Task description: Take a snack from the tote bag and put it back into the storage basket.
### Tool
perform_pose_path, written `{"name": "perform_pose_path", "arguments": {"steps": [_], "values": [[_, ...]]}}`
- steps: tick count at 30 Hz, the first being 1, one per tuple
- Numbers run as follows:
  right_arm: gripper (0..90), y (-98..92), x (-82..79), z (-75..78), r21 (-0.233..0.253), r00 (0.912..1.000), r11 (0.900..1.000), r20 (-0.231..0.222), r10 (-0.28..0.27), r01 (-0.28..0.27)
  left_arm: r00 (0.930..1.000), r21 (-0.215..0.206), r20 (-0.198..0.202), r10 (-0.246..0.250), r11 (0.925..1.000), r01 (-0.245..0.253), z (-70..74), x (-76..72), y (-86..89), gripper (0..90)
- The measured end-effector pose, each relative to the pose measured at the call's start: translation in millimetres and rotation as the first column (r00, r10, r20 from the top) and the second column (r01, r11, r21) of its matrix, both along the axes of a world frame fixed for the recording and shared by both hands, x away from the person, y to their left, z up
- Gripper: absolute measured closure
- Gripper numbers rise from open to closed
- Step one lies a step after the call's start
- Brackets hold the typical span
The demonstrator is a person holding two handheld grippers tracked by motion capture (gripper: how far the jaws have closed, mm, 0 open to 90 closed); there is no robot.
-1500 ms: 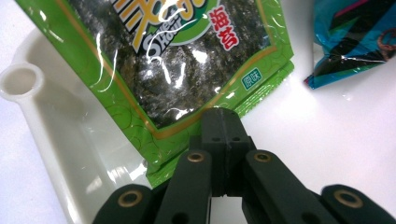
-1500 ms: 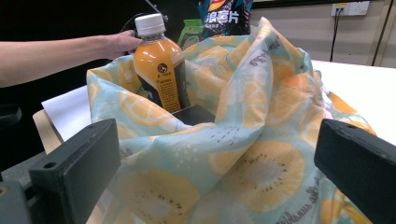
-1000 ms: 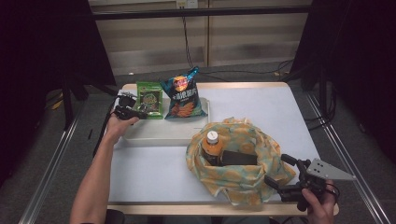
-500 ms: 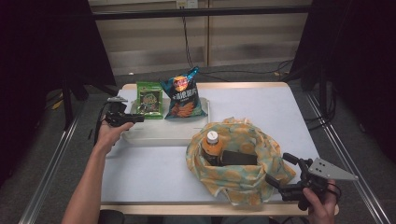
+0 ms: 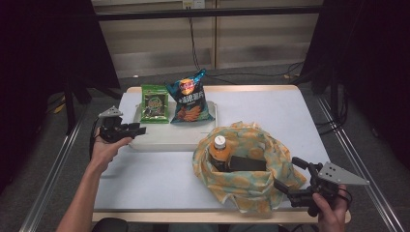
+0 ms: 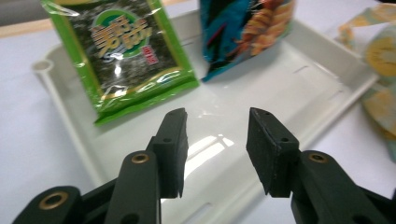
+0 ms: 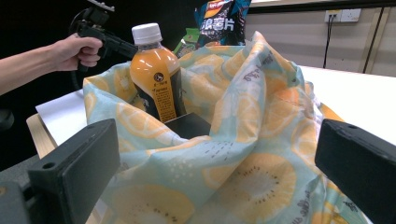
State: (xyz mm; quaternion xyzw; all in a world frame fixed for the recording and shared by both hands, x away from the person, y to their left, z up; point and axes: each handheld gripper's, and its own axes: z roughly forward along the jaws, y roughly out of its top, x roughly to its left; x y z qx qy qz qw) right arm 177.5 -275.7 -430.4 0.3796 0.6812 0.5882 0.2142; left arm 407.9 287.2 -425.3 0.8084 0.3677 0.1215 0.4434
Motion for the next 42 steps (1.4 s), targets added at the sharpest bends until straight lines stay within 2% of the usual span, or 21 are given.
{"name": "perform_pose_path", "arguments": {"steps": [3,4,5,9,12,15,17,19,27,29,30,32,35,36,42], "values": [[0.0,0.2,0.4,-0.1,-0.003,1.0000,1.000,0.001,0.000,0.000,0.9999,-0.016,0.004,-0.009,0.9998,0.009,1.8,-9.5,-1.3,47.7],[0.0,0.2,0.2,0.0,-0.003,1.0000,1.000,0.000,0.001,-0.001,0.9998,0.006,0.018,-0.002,1.0000,0.001,2.4,-13.8,-2.1,46.1],[0.0,0.1,0.1,0.1,-0.005,1.0000,1.000,0.002,0.004,-0.004,0.9997,0.012,0.025,-0.004,0.9999,0.004,3.0,-18.4,-1.7,45.5],[0.0,-0.3,-0.1,0.0,-0.005,1.0000,1.000,-0.002,0.001,-0.001,0.9988,-0.010,0.049,0.009,0.9999,-0.009,5.1,-34.4,-0.1,40.3],[0.0,0.3,0.6,-0.3,-0.008,1.0000,1.000,-0.003,0.002,-0.002,0.9982,-0.011,0.060,0.003,0.9999,-0.002,5.9,-46.6,-2.3,36.7],[0.0,0.8,1.1,0.6,-0.011,1.0000,1.000,-0.001,0.002,-0.002,0.9982,-0.032,0.057,-0.019,0.9993,0.021,7.0,-60.2,-3.7,32.9],[0.0,1.7,1.6,0.9,-0.013,1.0000,1.000,0.002,0.002,-0.002,0.9973,-0.024,0.072,-0.016,0.9995,0.018,9.2,-69.6,-4.5,31.7],[0.0,2.9,2.1,1.1,-0.018,1.0000,1.000,-0.001,-0.001,0.001,0.9964,-0.045,0.078,-0.033,0.9983,0.037,11.2,-76.7,-6.2,32.3],[0.0,9.8,10.3,5.4,-0.030,0.9994,0.999,-0.006,0.034,-0.034,0.9893,-0.061,0.114,-0.092,0.9932,0.099,17.1,-98.5,-24.4,35.9],[0.0,11.0,12.8,6.5,-0.032,0.9991,0.999,-0.004,0.042,-0.042,0.9880,-0.063,0.124,-0.092,0.9930,0.100,19.1,-103.8,-28.3,35.9],[0.0,12.1,13.9,7.1,-0.032,0.9992,0.999,-0.006,0.040,-0.040,0.9861,-0.081,0.128,-0.106,0.9898,0.117,20.1,-107.5,-30.9,36.3],[0.1,12.7,16.4,7.9,-0.036,0.9987,0.998,-0.010,0.049,-0.050,0.9823,-0.081,0.142,-0.122,0.9876,0.134,22.3,-114.2,-35.0,36.9],[0.3,12.1,18.0,7.4,-0.037,0.9989,0.998,-0.013,0.045,-0.046,0.9783,-0.112,0.153,-0.139,0.9812,0.157,22.8,-123.5,-41.4,38.8],[0.7,12.2,18.9,6.6,-0.046,0.9990,0.998,-0.010,0.043,-0.043,0.9768,-0.110,0.156,-0.146,0.9802,0.165,22.6,-124.8,-43.2,39.4],[1.3,13.3,21.0,5.5,-0.045,0.9985,0.998,-0.020,0.050,-0.051,0.9738,-0.139,0.171,-0.150,0.9749,0.174,24.5,-137.2,-54.5,39.5]]}}
